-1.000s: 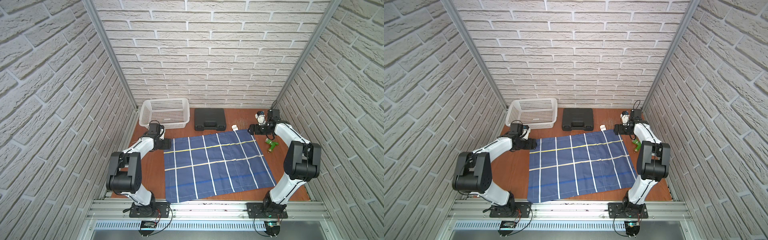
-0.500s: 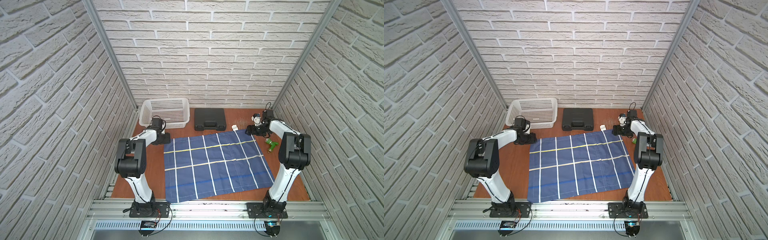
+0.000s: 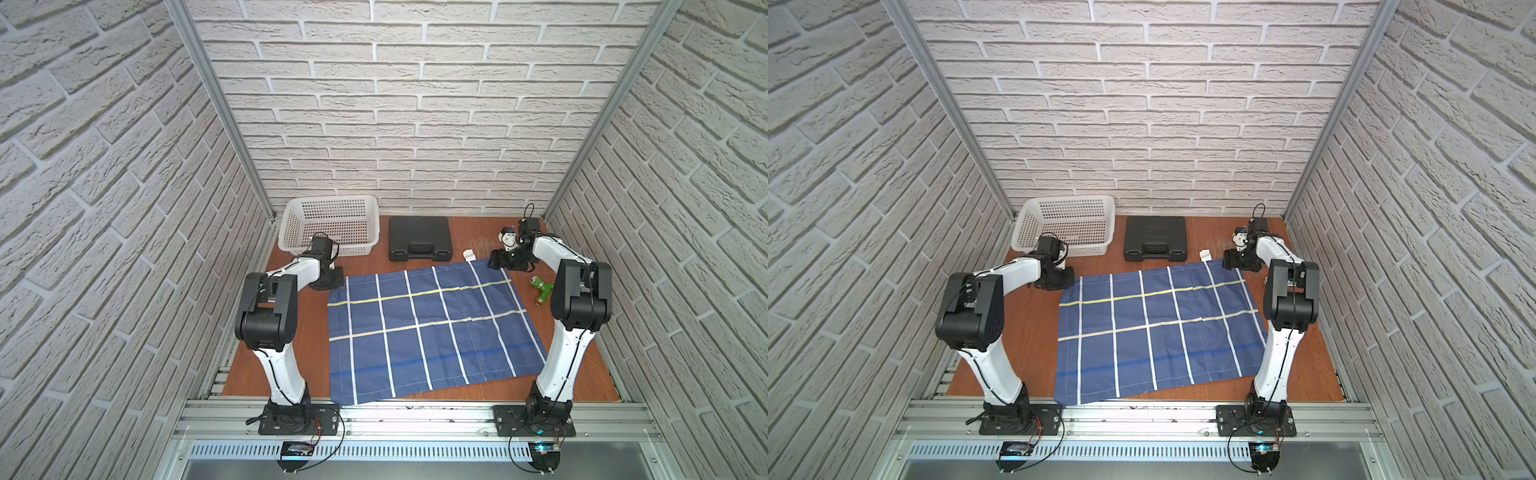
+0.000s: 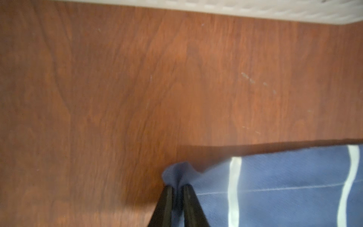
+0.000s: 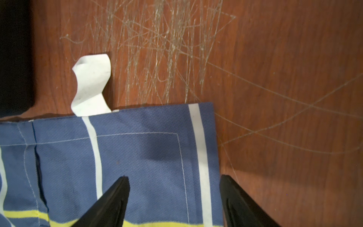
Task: Roll up the pillowcase
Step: Fold the pillowcase at the center of the board.
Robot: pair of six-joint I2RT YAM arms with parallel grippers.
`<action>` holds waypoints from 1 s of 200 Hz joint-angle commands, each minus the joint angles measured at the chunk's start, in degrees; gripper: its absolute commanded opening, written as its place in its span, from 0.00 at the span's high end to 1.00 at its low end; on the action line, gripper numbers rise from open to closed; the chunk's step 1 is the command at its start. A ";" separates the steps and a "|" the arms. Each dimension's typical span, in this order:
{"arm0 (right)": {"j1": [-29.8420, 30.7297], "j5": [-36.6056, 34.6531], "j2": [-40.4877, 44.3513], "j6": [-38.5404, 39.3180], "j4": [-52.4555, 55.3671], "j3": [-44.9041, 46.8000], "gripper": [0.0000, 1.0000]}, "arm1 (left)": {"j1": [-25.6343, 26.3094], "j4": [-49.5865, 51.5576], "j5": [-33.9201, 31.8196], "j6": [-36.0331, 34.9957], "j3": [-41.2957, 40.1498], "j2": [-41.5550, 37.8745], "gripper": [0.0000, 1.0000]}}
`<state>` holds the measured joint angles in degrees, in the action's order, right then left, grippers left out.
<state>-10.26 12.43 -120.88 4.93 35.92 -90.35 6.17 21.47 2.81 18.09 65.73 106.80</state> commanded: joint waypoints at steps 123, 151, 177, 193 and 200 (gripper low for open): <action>2.27 1.99 -9.94 2.01 7.69 -11.92 0.56 | 0.21 3.05 2.11 -3.07 -0.26 -3.17 1.00; 2.18 1.03 -11.47 1.49 8.87 -14.20 0.78 | 0.14 3.05 2.29 -3.52 0.04 -2.99 1.00; 2.60 0.71 -11.49 1.49 8.43 -14.56 0.97 | 0.11 3.38 2.55 -4.01 0.28 -3.14 1.00; 2.60 1.05 -10.66 1.70 7.28 -13.80 0.98 | -0.06 3.62 2.80 -4.40 -0.02 -3.74 1.00; 2.56 1.11 -9.35 1.50 5.37 -12.31 0.98 | -0.18 3.49 2.71 -4.46 -0.38 -4.21 1.00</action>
<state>-8.36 12.84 -131.04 6.35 42.46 -104.16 6.37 23.99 4.58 14.94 65.73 105.25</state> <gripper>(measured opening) 0.046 0.043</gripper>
